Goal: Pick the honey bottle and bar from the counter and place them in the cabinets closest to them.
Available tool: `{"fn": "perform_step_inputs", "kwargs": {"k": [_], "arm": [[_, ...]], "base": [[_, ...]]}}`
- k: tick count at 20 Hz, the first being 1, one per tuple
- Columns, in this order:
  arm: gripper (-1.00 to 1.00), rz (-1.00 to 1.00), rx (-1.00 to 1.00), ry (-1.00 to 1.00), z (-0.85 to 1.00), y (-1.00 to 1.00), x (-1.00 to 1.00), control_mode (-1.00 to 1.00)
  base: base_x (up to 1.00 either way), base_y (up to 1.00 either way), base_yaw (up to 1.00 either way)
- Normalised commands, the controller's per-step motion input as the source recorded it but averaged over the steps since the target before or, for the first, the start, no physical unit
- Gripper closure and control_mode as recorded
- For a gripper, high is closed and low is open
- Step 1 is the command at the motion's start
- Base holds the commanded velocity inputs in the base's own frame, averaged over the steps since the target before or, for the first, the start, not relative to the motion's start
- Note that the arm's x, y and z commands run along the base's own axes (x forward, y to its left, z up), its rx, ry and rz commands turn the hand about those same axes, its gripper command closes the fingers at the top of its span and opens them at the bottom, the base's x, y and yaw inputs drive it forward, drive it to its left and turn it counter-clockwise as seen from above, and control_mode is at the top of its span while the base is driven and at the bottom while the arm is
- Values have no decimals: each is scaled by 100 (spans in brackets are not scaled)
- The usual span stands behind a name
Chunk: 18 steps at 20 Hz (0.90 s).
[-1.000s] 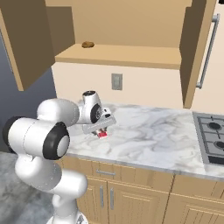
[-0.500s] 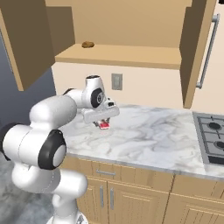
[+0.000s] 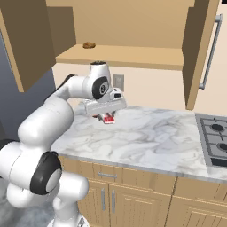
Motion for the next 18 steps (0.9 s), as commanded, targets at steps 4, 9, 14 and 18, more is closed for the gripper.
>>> {"fn": "perform_step_inputs", "kwargs": {"k": [4,9,14,18], "arm": [[100,-2,6,-8,87,-7,-19,-100],[100,-3,8,-9,89,-6,-15,-100],[100,-1,5,-15,44,-1,-14,-100],[100,0,8,-24,35,0,-18,-100]], "base": [[0,0,0],[0,0,0],[0,0,0],[0,0,0]]}}
